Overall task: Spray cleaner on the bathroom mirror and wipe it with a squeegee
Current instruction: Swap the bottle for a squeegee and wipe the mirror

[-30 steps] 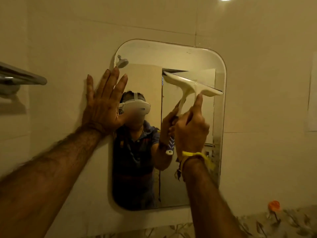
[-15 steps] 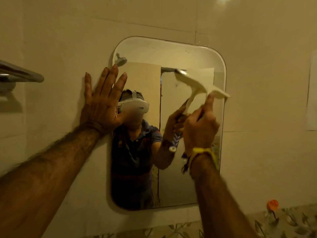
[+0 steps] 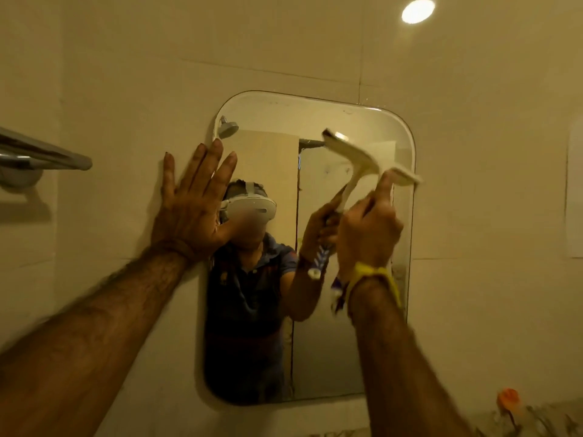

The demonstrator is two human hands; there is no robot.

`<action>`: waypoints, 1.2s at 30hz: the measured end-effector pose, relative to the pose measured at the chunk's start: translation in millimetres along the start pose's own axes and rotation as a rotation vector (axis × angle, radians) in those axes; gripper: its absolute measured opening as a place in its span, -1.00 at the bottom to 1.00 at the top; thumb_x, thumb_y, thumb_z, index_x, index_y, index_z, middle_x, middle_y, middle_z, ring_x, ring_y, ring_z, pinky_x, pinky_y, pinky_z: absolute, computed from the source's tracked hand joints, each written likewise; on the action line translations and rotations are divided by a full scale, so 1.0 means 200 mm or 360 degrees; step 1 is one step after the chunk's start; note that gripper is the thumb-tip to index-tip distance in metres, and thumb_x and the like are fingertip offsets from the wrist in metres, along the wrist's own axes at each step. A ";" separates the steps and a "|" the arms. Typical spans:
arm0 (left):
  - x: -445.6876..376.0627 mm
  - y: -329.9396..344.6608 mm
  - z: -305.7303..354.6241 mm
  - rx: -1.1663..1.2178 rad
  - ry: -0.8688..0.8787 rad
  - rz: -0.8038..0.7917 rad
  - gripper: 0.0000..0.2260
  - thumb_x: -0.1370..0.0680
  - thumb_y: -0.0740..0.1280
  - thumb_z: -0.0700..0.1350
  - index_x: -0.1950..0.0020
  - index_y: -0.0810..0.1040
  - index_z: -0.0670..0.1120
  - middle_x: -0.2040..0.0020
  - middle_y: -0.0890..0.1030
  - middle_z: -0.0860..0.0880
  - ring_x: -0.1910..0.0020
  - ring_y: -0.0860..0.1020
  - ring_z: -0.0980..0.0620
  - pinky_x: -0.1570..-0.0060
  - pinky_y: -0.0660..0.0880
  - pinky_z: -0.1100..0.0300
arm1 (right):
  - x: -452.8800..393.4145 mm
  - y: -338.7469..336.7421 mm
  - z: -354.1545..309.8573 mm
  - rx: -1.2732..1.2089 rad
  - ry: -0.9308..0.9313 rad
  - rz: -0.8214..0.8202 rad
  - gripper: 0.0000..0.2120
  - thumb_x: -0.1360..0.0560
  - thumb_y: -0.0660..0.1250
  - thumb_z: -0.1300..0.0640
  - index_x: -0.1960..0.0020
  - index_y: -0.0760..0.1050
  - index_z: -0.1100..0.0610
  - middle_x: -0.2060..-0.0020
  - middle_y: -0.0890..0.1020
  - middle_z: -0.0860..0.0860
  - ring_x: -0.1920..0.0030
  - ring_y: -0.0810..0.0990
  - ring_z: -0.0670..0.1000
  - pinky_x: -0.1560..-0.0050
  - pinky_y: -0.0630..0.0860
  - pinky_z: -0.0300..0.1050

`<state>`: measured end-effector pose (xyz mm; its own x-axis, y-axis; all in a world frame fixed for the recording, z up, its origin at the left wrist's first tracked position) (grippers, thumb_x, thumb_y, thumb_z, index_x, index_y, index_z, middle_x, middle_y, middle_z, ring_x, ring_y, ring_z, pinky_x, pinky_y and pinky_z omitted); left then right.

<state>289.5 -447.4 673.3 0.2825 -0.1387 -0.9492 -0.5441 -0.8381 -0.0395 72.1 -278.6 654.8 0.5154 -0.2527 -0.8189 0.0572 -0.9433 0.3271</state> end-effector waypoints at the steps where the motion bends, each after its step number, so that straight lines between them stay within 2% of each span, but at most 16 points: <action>1: 0.00 0.00 0.00 0.0004 -0.0002 -0.0004 -0.22 -0.59 -0.03 0.41 -0.67 0.05 -0.04 -0.68 0.01 -0.09 -0.66 -0.01 -0.08 -0.53 -0.12 -0.39 | -0.09 0.01 -0.02 -0.0008 0.0051 0.0020 -0.56 -0.63 0.13 0.19 -0.50 0.29 0.17 0.48 0.34 -0.16 0.52 0.36 -0.22 0.55 0.31 -0.53; 4: -0.01 -0.01 0.00 0.0025 -0.0013 -0.0021 -0.22 -0.60 -0.02 0.40 -0.68 0.05 -0.05 -0.68 0.01 -0.09 -0.66 -0.01 -0.08 -0.53 -0.11 -0.40 | -0.11 0.02 -0.07 0.0002 0.0124 -0.0005 -0.56 -0.64 0.09 0.16 -0.51 0.26 0.13 0.49 0.37 -0.12 0.52 0.41 -0.17 0.55 0.35 -0.46; 6: 0.00 -0.02 0.01 0.0080 -0.0031 -0.0021 -0.22 -0.59 0.01 0.38 -0.67 0.05 -0.07 -0.68 0.01 -0.10 -0.66 -0.02 -0.09 -0.53 -0.13 -0.39 | 0.11 0.01 -0.07 0.0013 0.0081 -0.0119 -0.52 -0.64 0.03 0.06 -0.55 0.17 0.09 0.45 0.44 -0.01 0.47 0.48 -0.06 0.48 0.48 -0.24; 8: 0.03 -0.02 0.01 0.0134 -0.0027 -0.0016 -0.22 -0.59 0.03 0.36 -0.67 0.06 -0.09 -0.68 0.02 -0.12 -0.66 -0.01 -0.11 -0.54 -0.14 -0.37 | 0.28 -0.03 -0.07 0.0005 0.0026 -0.0190 -0.45 -0.60 -0.01 -0.03 -0.56 0.13 0.08 0.42 0.46 0.02 0.46 0.44 -0.09 0.43 0.46 -0.25; 12: 0.07 -0.01 0.02 0.0135 0.0001 -0.0041 -0.22 -0.61 -0.01 0.38 -0.67 0.08 -0.11 -0.67 0.04 -0.14 -0.66 0.02 -0.12 -0.54 -0.12 -0.37 | 0.07 0.06 -0.14 0.0018 0.0025 -0.0241 -0.51 -0.64 0.06 0.07 -0.56 0.15 0.09 0.41 0.50 0.01 0.44 0.53 -0.04 0.38 0.62 -0.11; 15: 0.05 -0.04 0.03 0.0176 -0.0014 -0.0066 -0.22 -0.61 -0.04 0.37 -0.66 0.08 -0.13 -0.67 0.04 -0.15 -0.66 0.01 -0.12 -0.55 -0.13 -0.37 | 0.03 0.08 -0.21 0.0024 0.0050 -0.0281 -0.51 -0.64 0.06 0.08 -0.56 0.13 0.08 0.37 0.54 0.06 0.39 0.58 0.03 0.35 0.63 -0.01; 18: 0.10 -0.05 0.02 0.0270 -0.0079 -0.0020 -0.25 -0.62 0.04 0.31 -0.65 0.12 -0.15 -0.66 0.07 -0.17 -0.65 0.03 -0.13 -0.55 -0.11 -0.36 | 0.33 0.03 -0.22 0.0028 -0.0126 -0.0412 -0.48 -0.63 0.14 0.11 -0.56 0.12 0.10 0.40 0.48 0.03 0.45 0.46 -0.03 0.41 0.56 -0.07; 20: 0.16 -0.05 0.01 0.0300 -0.0122 0.0042 -0.28 -0.61 0.12 0.25 -0.64 0.16 -0.16 -0.65 0.10 -0.18 -0.65 0.05 -0.14 -0.56 -0.09 -0.34 | 0.47 0.00 -0.22 0.0055 -0.0238 -0.0482 -0.47 -0.62 0.18 0.11 -0.55 0.15 0.10 0.37 0.52 0.09 0.43 0.47 0.02 0.38 0.55 -0.02; 26: 0.17 -0.07 -0.01 0.0343 -0.0241 0.0197 -0.30 -0.61 0.17 0.18 -0.64 0.11 -0.15 -0.64 0.14 -0.19 -0.64 0.10 -0.15 -0.55 -0.04 -0.35 | 0.13 0.20 -0.39 0.0060 -0.0302 -0.0463 -0.47 -0.63 0.13 0.10 -0.57 0.11 -0.02 0.36 0.55 0.09 0.40 0.53 0.06 0.32 0.61 -0.01; 29: 0.19 -0.07 -0.04 0.0328 -0.0335 0.0208 -0.30 -0.61 0.15 0.19 -0.64 0.08 -0.15 -0.65 0.13 -0.16 -0.64 0.08 -0.12 -0.56 -0.04 -0.34 | 0.33 0.20 -0.39 0.0035 -0.0425 -0.0536 -0.46 -0.63 0.20 0.11 -0.56 0.14 0.04 0.38 0.51 0.02 0.46 0.44 -0.06 0.43 0.49 -0.18; 32: 0.19 -0.05 -0.04 0.0237 -0.0363 0.0205 -0.34 -0.64 0.08 0.18 -0.64 0.10 -0.15 -0.63 0.18 -0.17 -0.63 0.12 -0.13 -0.55 0.00 -0.35 | 0.64 0.12 -0.25 0.0022 -0.0535 -0.0680 -0.41 -0.55 0.38 0.13 -0.52 0.25 0.12 0.37 0.54 0.00 0.44 0.36 -0.16 0.38 0.40 -0.33; 34: 0.20 -0.03 -0.04 0.0181 -0.0386 0.0187 -0.37 -0.65 0.04 0.18 -0.63 0.14 -0.15 -0.63 0.21 -0.17 -0.63 0.14 -0.14 -0.55 0.01 -0.35 | 0.62 0.14 -0.23 0.0016 -0.0532 -0.0688 -0.41 -0.57 0.35 0.10 -0.54 0.21 0.08 0.38 0.52 -0.01 0.47 0.36 -0.14 0.43 0.46 -0.28; 36: 0.20 -0.02 -0.04 0.0094 -0.0452 0.0154 -0.39 -0.66 0.04 0.17 -0.62 0.18 -0.15 -0.62 0.22 -0.17 -0.63 0.15 -0.14 -0.55 0.02 -0.35 | 0.47 0.19 -0.30 0.0055 -0.0519 -0.0551 -0.47 -0.62 0.23 0.08 -0.55 0.18 0.06 0.42 0.44 -0.04 0.51 0.33 -0.12 0.51 0.35 -0.27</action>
<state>310.1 -453.6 637.6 -0.0009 -0.0564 -0.9984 -0.6051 -0.7949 0.0454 174.0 -325.2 618.6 0.1756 0.0287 -0.9840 0.1471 -0.9891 -0.0026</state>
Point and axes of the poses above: each hand's wrist, its own x-axis away from the middle knuckle, its own y-axis out of the palm, z = x × y, the point moved 6 cm from there along -x, towards the middle knuckle
